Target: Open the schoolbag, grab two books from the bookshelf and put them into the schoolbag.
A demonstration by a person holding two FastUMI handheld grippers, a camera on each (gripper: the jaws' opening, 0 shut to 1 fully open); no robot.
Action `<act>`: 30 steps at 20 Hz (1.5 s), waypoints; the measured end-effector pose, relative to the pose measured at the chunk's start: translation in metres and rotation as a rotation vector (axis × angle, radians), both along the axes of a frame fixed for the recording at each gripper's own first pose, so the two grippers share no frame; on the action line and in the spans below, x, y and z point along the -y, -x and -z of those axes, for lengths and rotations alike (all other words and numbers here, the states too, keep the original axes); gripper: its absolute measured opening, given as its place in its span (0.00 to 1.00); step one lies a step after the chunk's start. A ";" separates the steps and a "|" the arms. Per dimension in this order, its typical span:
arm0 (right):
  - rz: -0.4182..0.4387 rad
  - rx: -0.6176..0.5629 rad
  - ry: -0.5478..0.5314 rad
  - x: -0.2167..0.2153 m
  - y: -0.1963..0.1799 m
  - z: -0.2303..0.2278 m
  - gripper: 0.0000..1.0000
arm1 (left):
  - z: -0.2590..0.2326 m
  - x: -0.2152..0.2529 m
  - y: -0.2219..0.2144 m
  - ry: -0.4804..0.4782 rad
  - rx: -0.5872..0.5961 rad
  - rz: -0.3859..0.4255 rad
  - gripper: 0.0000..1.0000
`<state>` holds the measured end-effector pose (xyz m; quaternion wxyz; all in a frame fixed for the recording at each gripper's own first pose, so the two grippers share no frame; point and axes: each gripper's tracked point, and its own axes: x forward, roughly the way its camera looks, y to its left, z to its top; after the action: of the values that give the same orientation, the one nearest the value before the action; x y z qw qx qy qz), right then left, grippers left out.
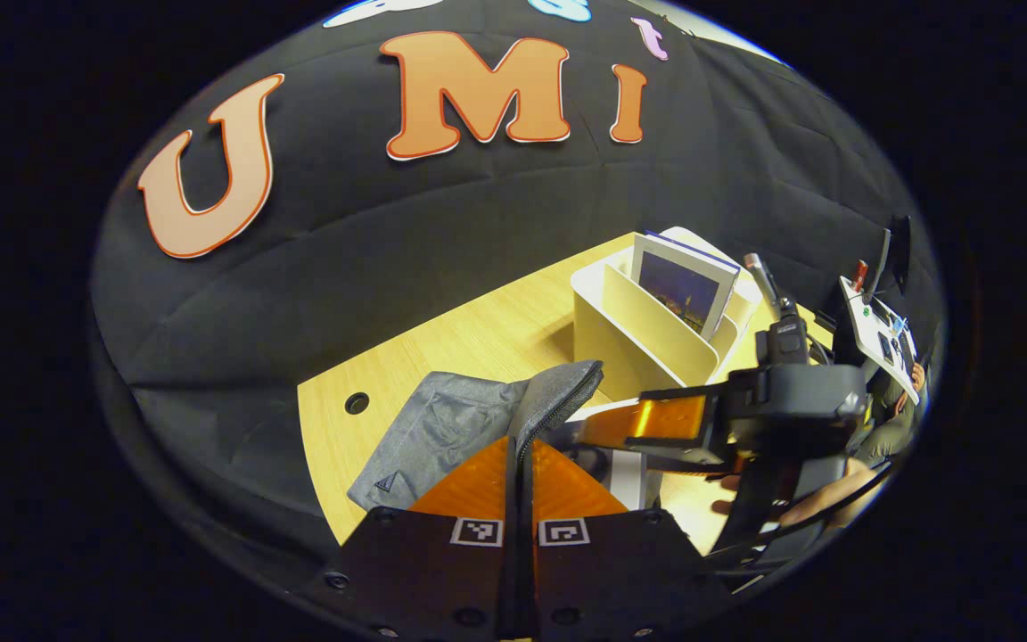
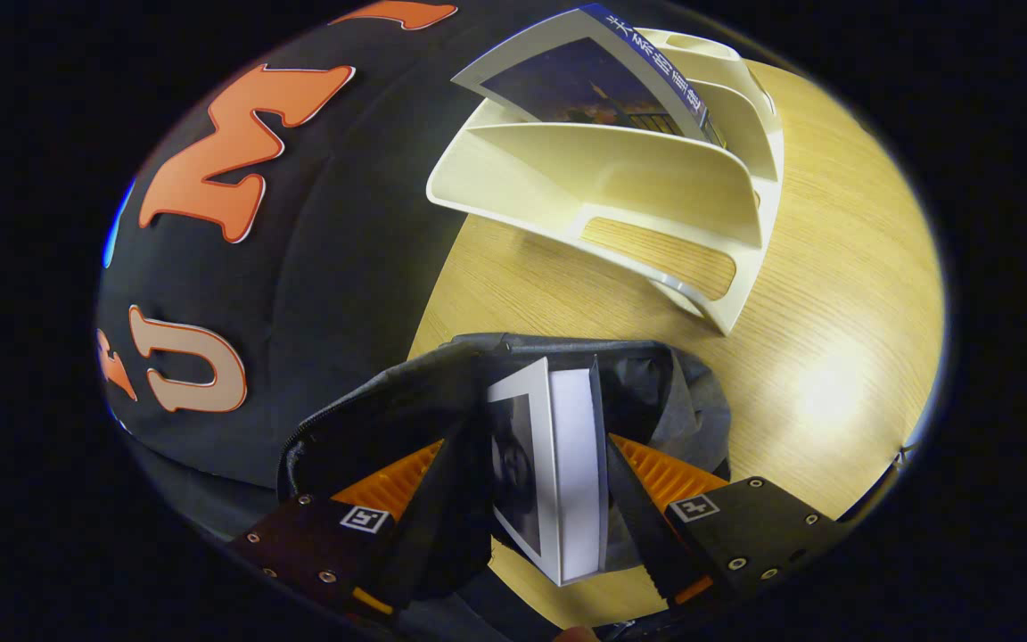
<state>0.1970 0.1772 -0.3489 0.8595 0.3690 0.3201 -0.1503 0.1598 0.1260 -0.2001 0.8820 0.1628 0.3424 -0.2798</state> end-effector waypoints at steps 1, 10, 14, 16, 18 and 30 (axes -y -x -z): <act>-0.015 0.000 0.006 0.003 0.004 -0.006 0.98 | -0.002 -0.001 0.000 0.008 0.002 -0.005 0.01; -0.145 -0.018 0.177 0.057 0.079 -0.051 0.98 | 0.006 0.002 0.009 0.034 -0.017 -0.009 0.00; -0.197 -0.071 0.402 0.110 0.111 -0.086 0.98 | 0.008 0.004 0.012 0.041 -0.028 -0.007 0.01; -0.227 -0.086 0.540 0.137 0.114 -0.118 0.98 | 0.010 0.007 0.012 0.036 -0.030 -0.001 0.01; -0.245 -0.089 0.653 0.154 0.102 -0.152 0.98 | 0.012 0.009 0.015 0.030 -0.033 0.003 0.01; -0.399 -0.222 0.876 0.191 -0.054 -0.223 0.99 | 0.018 0.009 0.024 0.008 -0.063 0.002 0.01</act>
<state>0.2509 -0.0134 -0.1259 0.9067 -0.1141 0.3808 -0.1414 0.1362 0.1168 -0.2177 0.8712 0.1504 0.3688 -0.2869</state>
